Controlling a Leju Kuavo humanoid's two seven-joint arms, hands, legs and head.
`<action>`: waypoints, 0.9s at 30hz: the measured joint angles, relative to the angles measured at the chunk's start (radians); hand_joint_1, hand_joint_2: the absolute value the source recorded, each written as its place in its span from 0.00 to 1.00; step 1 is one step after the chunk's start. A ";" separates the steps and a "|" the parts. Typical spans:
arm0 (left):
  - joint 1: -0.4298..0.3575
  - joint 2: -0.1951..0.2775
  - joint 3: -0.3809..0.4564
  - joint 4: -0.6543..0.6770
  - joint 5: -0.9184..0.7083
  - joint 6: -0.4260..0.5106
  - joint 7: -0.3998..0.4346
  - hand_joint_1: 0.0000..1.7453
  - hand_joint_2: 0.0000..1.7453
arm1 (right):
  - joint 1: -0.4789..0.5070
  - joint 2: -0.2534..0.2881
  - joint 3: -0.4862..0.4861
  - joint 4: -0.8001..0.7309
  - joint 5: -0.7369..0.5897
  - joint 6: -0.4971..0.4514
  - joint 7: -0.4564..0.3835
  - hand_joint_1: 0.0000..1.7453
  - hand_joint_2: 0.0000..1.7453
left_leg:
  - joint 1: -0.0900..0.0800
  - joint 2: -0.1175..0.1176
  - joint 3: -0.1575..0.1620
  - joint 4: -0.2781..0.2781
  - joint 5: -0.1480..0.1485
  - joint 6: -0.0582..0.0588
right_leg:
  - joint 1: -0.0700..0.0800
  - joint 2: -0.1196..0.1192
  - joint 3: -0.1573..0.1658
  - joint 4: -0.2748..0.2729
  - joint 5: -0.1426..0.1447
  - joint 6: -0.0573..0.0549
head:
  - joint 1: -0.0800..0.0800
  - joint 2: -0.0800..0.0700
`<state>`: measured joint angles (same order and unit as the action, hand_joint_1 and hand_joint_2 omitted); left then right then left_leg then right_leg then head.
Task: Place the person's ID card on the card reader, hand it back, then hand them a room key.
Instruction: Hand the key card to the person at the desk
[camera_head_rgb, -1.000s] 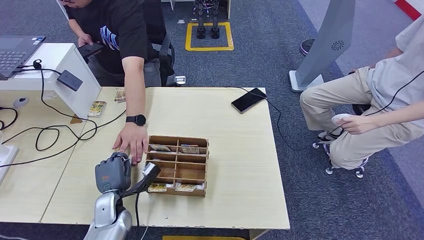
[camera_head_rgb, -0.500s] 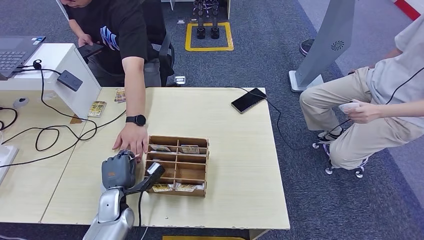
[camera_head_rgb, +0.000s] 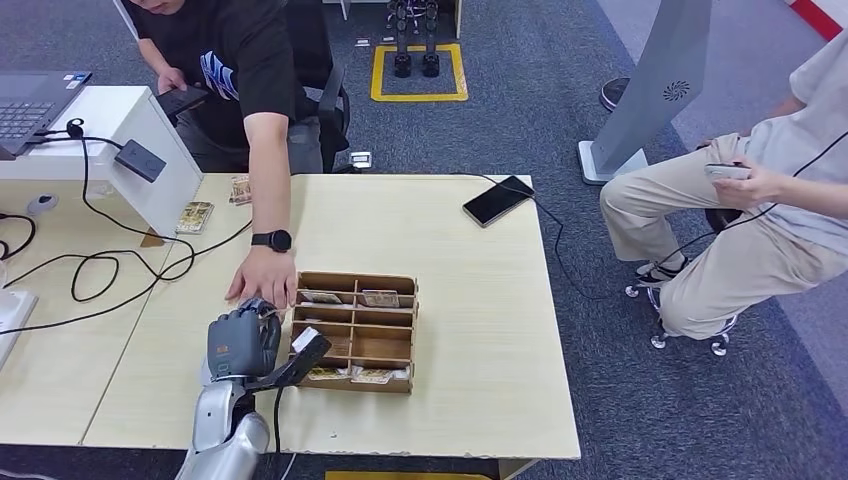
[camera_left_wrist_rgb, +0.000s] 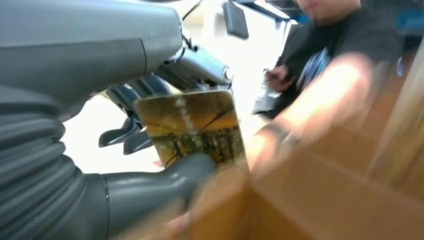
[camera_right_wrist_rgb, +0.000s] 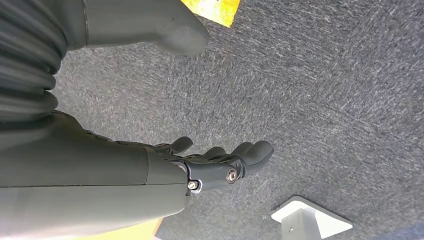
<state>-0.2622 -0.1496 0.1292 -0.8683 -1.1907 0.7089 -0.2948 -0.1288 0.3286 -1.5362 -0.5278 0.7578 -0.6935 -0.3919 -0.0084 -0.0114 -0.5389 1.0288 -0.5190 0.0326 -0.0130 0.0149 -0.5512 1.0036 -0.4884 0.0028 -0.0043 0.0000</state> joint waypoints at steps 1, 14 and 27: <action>-0.003 -0.028 0.044 -0.020 0.074 0.000 -0.075 1.00 1.00 | -0.001 0.000 0.000 -0.004 0.002 0.000 0.004 0.00 1.00 | 0.000 0.000 0.000 0.000 0.000 0.000 | 0.000 0.000 0.000 0.000 0.000 0.000 | 0.000 0.000; -0.008 -0.113 0.075 -0.188 0.544 -0.006 -0.112 1.00 1.00 | -0.005 0.004 0.000 -0.028 -0.001 0.000 0.015 0.00 1.00 | 0.000 0.000 0.000 0.000 0.000 0.000 | 0.000 0.000 0.000 0.000 0.000 0.000 | 0.000 0.000; -0.009 -0.105 0.039 -0.230 0.636 -0.009 -0.104 1.00 1.00 | -0.005 0.005 0.000 -0.029 0.001 0.000 0.002 0.00 1.00 | 0.000 0.000 0.000 0.000 0.000 0.000 | 0.000 0.000 0.000 0.000 0.000 0.000 | 0.000 0.000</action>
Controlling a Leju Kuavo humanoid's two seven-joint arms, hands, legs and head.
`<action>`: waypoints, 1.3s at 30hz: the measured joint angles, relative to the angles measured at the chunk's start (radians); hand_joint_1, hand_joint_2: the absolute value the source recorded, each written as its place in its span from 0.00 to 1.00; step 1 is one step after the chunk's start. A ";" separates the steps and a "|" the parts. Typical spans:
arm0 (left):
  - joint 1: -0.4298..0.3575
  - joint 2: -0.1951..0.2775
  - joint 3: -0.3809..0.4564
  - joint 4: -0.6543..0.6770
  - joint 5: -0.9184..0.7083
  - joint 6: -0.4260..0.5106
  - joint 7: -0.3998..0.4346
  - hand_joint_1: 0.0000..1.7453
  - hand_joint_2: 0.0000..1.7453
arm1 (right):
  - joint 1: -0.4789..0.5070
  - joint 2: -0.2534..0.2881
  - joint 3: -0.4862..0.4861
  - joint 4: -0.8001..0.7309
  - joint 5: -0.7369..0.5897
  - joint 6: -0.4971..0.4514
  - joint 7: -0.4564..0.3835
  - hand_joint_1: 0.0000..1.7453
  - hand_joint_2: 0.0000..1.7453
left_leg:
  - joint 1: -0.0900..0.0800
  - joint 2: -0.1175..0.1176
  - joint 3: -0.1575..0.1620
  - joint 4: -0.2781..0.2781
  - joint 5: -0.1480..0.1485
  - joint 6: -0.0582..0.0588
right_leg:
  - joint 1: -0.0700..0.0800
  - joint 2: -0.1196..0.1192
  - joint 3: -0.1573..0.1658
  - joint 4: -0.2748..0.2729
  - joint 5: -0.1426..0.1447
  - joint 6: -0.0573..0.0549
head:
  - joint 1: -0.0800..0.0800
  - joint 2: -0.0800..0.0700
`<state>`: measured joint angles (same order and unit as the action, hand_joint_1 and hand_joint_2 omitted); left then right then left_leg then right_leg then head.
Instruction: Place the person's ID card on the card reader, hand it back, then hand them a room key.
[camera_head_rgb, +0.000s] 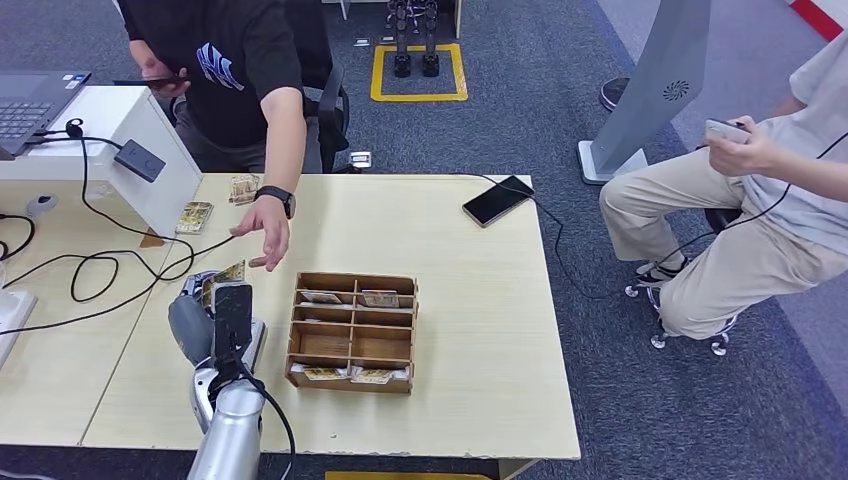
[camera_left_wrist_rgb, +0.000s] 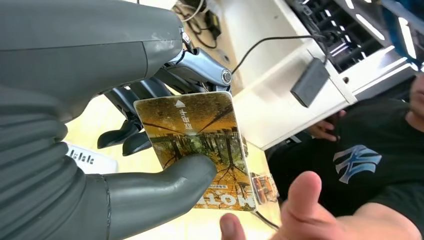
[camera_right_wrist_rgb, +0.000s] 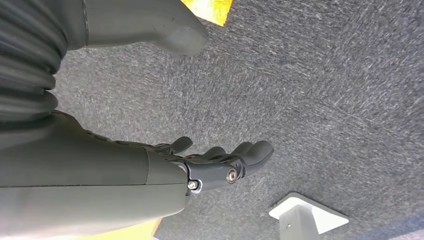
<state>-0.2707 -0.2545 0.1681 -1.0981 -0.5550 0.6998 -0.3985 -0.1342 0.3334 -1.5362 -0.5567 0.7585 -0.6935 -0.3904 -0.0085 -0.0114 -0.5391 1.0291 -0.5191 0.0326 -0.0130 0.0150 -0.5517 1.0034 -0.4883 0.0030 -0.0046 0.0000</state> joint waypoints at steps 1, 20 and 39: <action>-0.003 0.004 -0.006 -0.001 0.023 -0.003 0.001 1.00 1.00 | 0.000 0.000 0.000 0.000 0.002 0.000 -0.003 0.00 1.00 | 0.000 0.000 0.000 0.000 0.000 0.000 | 0.000 0.000 0.000 0.000 0.000 0.000 | 0.000 0.000; -0.105 0.085 -0.085 -0.004 0.388 -0.183 -0.054 0.71 1.00 | -0.005 -0.003 0.000 0.029 0.037 0.000 -0.044 0.00 1.00 | 0.000 0.000 0.000 0.000 0.000 0.000 | 0.000 0.000 0.000 0.000 0.000 0.000 | 0.000 0.000; -0.070 0.128 -0.160 -0.132 0.518 -0.319 -0.137 0.00 0.00 | -0.008 -0.011 0.000 0.066 0.054 0.000 -0.072 0.00 1.00 | 0.000 0.000 0.000 0.000 0.000 0.000 | 0.000 0.000 0.000 0.000 0.000 0.000 | 0.000 0.000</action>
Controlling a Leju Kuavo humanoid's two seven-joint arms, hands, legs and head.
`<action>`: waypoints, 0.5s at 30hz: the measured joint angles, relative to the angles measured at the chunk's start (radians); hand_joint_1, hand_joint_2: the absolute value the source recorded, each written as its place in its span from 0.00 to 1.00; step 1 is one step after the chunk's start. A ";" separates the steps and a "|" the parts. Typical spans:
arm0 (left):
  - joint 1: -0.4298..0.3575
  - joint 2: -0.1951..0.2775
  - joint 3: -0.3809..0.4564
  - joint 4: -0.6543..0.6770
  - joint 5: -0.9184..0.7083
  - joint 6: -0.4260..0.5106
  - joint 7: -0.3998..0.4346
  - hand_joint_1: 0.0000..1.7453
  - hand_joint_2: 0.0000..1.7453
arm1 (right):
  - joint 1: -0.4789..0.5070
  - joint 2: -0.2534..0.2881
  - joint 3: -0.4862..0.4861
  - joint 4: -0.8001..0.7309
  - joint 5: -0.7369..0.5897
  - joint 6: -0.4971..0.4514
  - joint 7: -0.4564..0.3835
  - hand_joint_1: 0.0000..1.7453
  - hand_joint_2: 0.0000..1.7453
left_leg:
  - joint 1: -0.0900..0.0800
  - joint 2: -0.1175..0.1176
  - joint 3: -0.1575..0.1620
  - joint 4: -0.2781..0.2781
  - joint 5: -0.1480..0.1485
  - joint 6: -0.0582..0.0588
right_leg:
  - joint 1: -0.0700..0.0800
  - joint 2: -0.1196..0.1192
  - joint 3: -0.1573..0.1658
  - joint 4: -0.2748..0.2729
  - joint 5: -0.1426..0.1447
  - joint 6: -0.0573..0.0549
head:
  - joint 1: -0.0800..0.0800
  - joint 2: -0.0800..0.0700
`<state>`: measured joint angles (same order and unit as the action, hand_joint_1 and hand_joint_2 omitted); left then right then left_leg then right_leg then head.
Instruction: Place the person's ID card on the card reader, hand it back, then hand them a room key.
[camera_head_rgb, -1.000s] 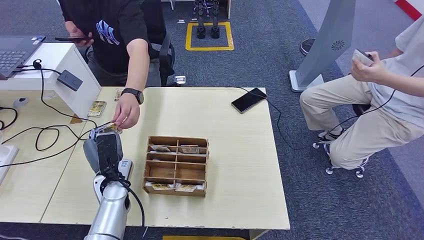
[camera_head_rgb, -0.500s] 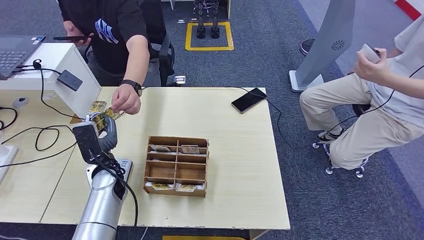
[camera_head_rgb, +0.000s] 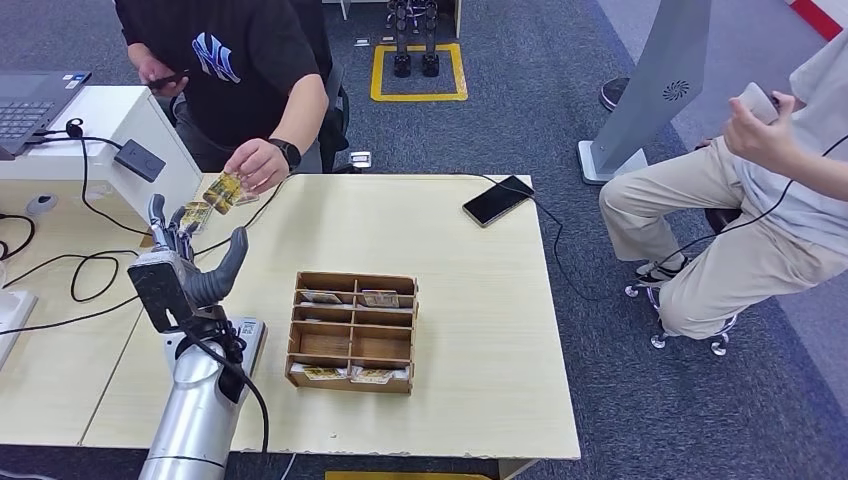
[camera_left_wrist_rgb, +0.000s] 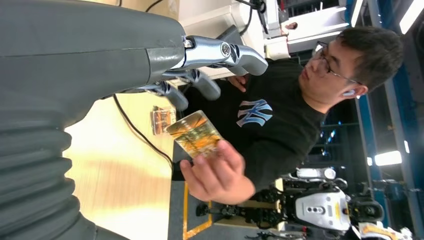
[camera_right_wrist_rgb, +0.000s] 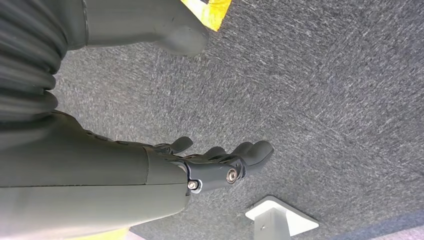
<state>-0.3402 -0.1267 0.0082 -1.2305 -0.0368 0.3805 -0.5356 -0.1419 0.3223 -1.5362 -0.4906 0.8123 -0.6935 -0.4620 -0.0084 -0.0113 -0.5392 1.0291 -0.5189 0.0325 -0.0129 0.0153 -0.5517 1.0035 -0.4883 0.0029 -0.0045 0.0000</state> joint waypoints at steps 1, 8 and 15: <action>0.004 0.001 -0.003 -0.008 0.003 -0.004 -0.002 0.00 0.00 | 0.000 0.000 0.000 0.001 -0.001 0.000 -0.001 0.00 1.00 | 0.000 0.000 0.000 0.000 0.000 0.000 | 0.000 0.000 0.000 0.000 0.000 0.000 | 0.000 0.000; 0.019 0.005 -0.019 -0.048 0.010 -0.016 -0.007 0.00 0.00 | -0.002 -0.003 0.000 0.006 -0.010 0.000 -0.006 0.00 1.00 | 0.000 0.000 0.000 0.000 0.000 0.000 | 0.000 0.000 0.000 0.000 0.000 0.000 | 0.000 0.000; 0.045 0.009 -0.044 -0.092 -0.013 -0.027 -0.035 0.00 0.00 | -0.003 -0.003 0.000 0.007 -0.020 0.000 -0.004 0.00 1.00 | 0.000 0.000 0.000 0.000 0.000 0.000 | 0.000 0.000 0.000 0.000 0.000 0.000 | 0.000 0.000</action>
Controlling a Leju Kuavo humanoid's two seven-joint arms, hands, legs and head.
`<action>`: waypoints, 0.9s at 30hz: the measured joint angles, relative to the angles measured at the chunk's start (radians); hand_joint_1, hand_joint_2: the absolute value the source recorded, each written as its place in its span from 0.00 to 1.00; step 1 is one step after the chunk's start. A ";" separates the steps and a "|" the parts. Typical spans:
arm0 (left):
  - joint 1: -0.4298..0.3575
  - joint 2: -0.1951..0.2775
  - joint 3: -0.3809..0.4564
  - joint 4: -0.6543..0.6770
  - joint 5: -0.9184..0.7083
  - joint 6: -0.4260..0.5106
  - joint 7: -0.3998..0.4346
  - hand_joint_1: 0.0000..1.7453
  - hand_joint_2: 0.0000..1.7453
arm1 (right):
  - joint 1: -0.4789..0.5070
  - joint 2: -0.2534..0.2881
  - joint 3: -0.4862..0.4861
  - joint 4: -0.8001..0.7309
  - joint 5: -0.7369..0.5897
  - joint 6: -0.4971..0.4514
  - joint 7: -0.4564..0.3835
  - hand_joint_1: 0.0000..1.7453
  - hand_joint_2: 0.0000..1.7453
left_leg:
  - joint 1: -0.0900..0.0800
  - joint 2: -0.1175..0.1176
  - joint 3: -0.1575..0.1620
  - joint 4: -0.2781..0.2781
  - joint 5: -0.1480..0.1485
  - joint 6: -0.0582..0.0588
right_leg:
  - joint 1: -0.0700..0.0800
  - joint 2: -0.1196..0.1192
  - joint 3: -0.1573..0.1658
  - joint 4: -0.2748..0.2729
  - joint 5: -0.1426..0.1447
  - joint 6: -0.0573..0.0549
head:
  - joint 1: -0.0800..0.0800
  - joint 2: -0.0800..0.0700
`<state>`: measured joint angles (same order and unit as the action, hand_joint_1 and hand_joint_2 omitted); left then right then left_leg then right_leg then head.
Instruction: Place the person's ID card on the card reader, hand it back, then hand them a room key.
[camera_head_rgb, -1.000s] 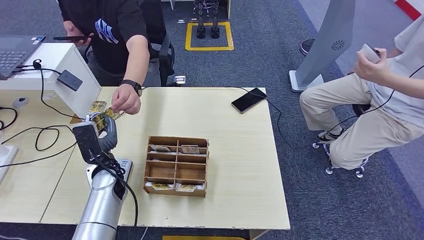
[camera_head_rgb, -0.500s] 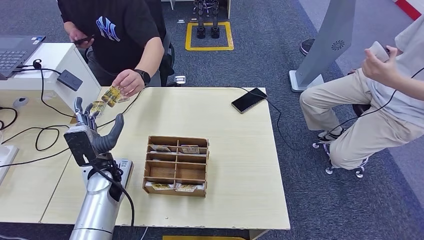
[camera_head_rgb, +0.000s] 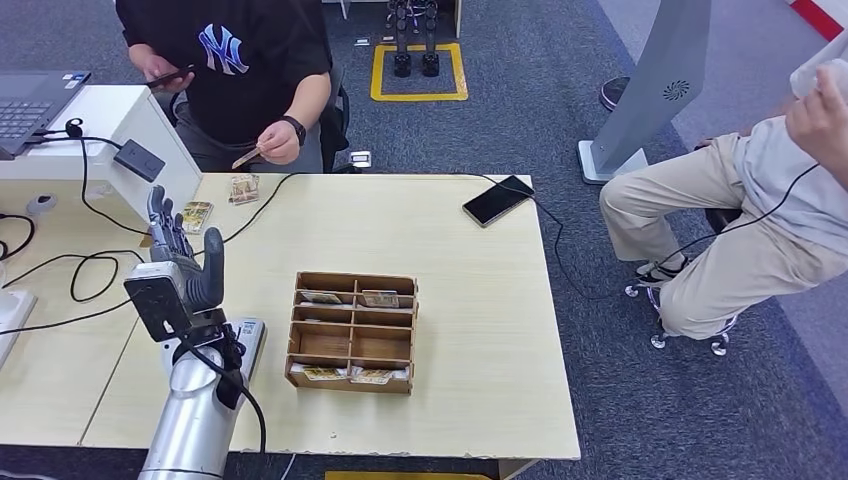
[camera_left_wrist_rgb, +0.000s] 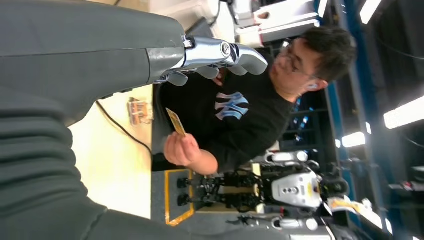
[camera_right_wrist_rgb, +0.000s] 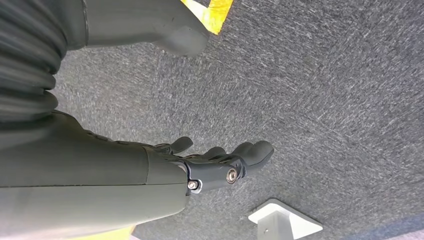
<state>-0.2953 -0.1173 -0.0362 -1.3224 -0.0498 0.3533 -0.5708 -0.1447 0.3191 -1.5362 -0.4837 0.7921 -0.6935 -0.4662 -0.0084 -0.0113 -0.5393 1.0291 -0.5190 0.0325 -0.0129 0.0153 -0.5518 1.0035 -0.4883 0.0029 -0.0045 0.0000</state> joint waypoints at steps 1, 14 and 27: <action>0.006 0.001 -0.006 -0.010 -0.007 0.001 -0.003 0.00 0.00 | 0.000 0.000 0.000 0.000 -0.001 0.000 0.000 0.00 1.00 | 0.000 0.000 0.000 0.000 0.000 0.000 | 0.000 0.000 0.000 0.000 0.000 0.000 | 0.000 0.000; 0.131 0.014 -0.111 -0.237 -0.076 -0.014 -0.073 0.00 0.00 | 0.001 0.000 0.000 -0.001 -0.042 0.000 0.006 0.00 1.00 | 0.000 0.000 0.000 0.000 0.000 0.000 | 0.000 0.000 0.000 0.000 0.000 0.000 | 0.000 0.000; 0.220 0.019 -0.199 -0.414 0.019 -0.132 -0.112 0.00 1.00 | 0.001 0.000 0.000 -0.009 -0.072 0.000 0.014 0.00 1.00 | 0.000 0.000 0.000 0.000 0.000 0.000 | 0.000 0.000 0.000 0.000 0.000 0.000 | 0.000 0.000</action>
<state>-0.0756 -0.0980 -0.2354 -1.7367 -0.0305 0.2212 -0.6831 -0.1435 0.3189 -1.5362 -0.4931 0.7197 -0.6935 -0.4525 -0.0085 -0.0112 -0.5392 1.0291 -0.5191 0.0326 -0.0129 0.0153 -0.5518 1.0034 -0.4884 0.0029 -0.0045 0.0000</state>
